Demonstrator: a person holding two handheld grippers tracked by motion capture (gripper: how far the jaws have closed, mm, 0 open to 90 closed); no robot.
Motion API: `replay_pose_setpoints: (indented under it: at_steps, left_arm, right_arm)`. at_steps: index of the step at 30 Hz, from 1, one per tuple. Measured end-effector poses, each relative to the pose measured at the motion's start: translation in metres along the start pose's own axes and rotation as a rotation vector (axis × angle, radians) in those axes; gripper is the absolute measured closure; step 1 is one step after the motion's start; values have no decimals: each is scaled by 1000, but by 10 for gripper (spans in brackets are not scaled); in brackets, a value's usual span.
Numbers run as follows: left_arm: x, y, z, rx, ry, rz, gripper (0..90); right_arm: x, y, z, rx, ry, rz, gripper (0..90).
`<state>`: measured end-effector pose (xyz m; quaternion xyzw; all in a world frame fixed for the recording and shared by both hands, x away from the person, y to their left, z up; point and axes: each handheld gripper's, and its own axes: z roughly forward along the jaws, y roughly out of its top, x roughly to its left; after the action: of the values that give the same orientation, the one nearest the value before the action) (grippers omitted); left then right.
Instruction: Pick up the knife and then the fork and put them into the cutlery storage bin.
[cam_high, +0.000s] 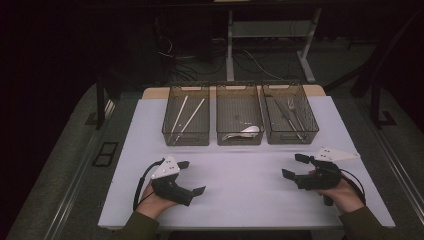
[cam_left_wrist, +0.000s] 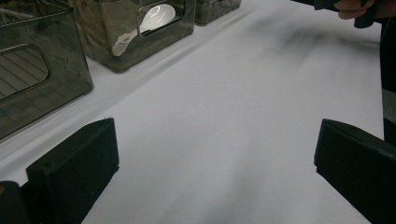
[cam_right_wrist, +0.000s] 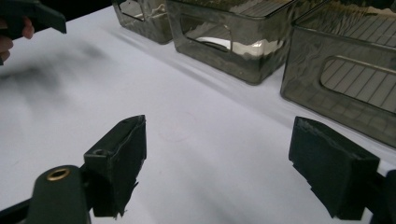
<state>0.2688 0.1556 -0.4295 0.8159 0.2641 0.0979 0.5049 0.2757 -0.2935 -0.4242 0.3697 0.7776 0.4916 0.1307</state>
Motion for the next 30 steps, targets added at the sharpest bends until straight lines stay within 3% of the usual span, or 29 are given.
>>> replay_pose_setpoints:
  at_steps: [11,14,20,30]
  left_arm:
    - [0,0,-1,-4,0,2,0]
    - [-1,0,-1,-3,-1,2,0]
    - [-1,0,-1,-1,-3,6,0]
    - [-1,0,-1,1,0,5,0]
  right_arm:
    - [7,-13,-2,21,-7,-1,177]
    - [7,-16,-3,28,-7,1,124]
    - [7,-18,-3,18,-50,-1,120]
    - [8,-19,-2,31,-40,-7,120]
